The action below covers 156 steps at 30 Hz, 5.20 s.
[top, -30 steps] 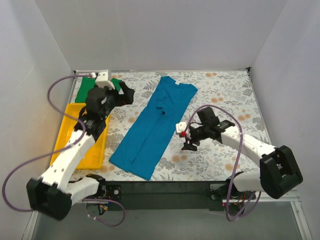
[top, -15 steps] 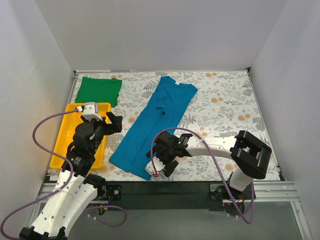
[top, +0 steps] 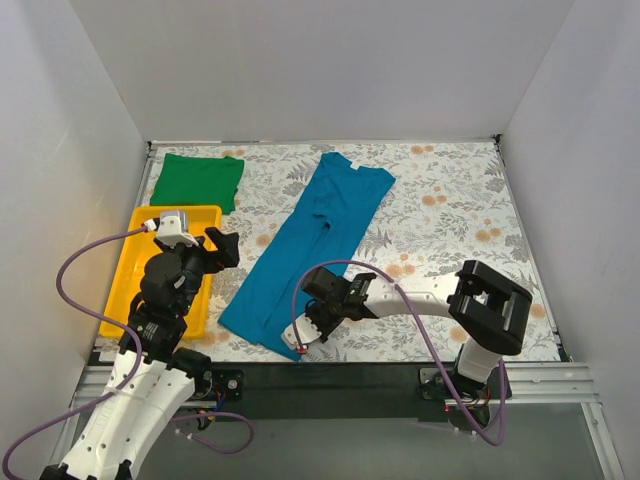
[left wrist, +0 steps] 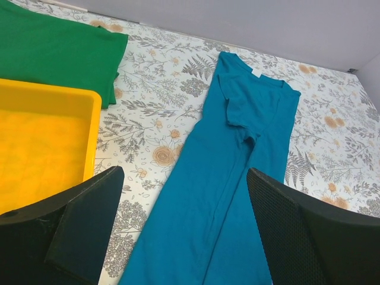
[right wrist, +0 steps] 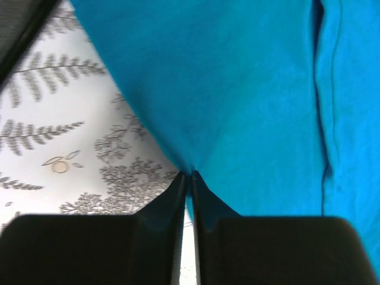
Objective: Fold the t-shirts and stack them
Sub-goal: Fold the tshirt
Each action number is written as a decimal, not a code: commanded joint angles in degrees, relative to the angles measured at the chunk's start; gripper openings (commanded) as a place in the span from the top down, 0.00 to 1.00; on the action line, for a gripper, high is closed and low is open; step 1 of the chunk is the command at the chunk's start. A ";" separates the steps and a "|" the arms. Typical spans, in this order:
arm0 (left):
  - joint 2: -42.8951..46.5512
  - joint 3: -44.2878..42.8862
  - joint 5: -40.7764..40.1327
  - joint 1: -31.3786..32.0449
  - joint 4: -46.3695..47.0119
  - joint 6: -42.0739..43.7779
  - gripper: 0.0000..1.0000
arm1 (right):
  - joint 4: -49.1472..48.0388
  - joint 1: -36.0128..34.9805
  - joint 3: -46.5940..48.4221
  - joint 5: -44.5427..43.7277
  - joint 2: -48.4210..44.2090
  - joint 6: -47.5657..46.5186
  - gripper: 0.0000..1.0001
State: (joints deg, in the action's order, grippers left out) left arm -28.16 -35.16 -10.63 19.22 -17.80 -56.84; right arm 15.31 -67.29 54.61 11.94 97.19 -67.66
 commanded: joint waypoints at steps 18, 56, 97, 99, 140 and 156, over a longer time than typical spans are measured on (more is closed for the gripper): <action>-16.27 1.32 26.17 -0.15 10.23 -4.15 0.14 | 17.63 10.85 -26.47 -3.32 -30.28 -2.65 0.79; -19.58 -0.71 33.75 5.83 11.91 17.89 0.16 | 15.79 42.86 -19.54 35.87 -38.82 7.03 0.02; -21.93 4.48 33.75 42.12 -8.30 51.83 0.43 | 16.42 36.35 -19.63 30.51 -38.56 8.51 0.04; -23.43 4.83 31.74 44.22 -8.13 52.53 0.43 | 16.51 36.52 -19.63 30.51 -38.56 8.59 0.04; -95.12 -48.59 35.33 -6.22 12.27 -19.89 0.46 | -10.74 61.66 29.23 24.88 23.92 87.25 0.29; -113.16 -70.75 39.99 -6.22 3.92 -21.82 0.62 | -11.88 61.66 41.01 23.91 37.20 96.13 0.73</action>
State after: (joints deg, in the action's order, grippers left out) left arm -139.06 -104.55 28.91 13.23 -9.10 -78.30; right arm 4.01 -5.63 93.38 36.56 132.60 26.92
